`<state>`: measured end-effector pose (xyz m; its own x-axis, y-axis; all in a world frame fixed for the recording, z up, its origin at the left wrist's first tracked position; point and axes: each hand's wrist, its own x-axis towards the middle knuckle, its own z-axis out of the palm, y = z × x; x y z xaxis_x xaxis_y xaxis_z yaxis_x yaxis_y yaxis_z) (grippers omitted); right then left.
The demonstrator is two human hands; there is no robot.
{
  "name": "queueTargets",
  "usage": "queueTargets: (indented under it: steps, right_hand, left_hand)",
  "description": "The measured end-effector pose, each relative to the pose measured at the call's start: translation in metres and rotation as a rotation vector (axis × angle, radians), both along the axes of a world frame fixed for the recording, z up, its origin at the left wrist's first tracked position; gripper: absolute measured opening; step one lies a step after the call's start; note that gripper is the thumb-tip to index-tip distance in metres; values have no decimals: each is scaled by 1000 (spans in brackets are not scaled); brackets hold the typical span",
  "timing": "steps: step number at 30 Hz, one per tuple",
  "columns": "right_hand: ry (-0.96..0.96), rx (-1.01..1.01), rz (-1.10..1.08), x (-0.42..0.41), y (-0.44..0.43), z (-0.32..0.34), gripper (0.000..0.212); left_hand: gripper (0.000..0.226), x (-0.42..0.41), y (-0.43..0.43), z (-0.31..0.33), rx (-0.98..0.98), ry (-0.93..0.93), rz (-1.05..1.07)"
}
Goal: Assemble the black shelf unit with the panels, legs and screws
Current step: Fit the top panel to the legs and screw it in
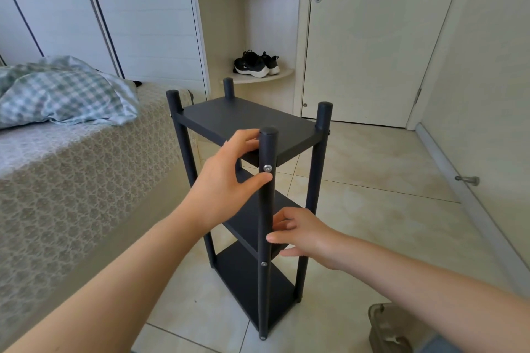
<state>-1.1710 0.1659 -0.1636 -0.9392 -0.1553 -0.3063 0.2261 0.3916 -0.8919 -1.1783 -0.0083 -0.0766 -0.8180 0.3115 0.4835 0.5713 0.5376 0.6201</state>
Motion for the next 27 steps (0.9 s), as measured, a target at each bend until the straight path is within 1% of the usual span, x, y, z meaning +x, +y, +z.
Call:
queueTargets:
  steps: [4, 6, 8, 10, 12, 15, 17, 20, 22, 25, 27]
  right_hand:
    - [41, 73, 44, -3, 20, 8, 20]
    - [82, 106, 35, -5, 31, 11, 20]
    - [133, 137, -13, -7, 42, 15, 17]
    - [179, 138, -90, -9, 52, 19, 14]
    - [213, 106, -178, -11, 60, 22, 14]
    - [268, 88, -320, -16, 67, 24, 19]
    - [302, 79, -386, -19, 69, 23, 25]
    - [332, 78, -421, -24, 68, 21, 34]
    - [340, 89, -409, -27, 66, 20, 38]
    - [350, 99, -365, -31, 62, 18, 34]
    - [381, 137, -357, -35, 60, 17, 29]
  left_hand:
    - [43, 3, 0, -6, 9, 85, 77]
    - [46, 4, 1, -10, 40, 94, 142]
    - [55, 8, 3, -14, 134, 53, 180]
    - [62, 13, 8, -16, 289, -39, 208]
    - [66, 18, 14, -17, 429, -175, 253]
    - [61, 23, 20, -20, 537, -389, 239]
    - [55, 23, 23, -22, 508, -467, 190]
    - [49, 19, 25, -26, 358, -497, 151]
    - [43, 17, 27, -29, 296, -499, 133]
    - [28, 16, 29, -32, 236, -480, 118]
    - [26, 14, 30, -32, 232, -465, 112]
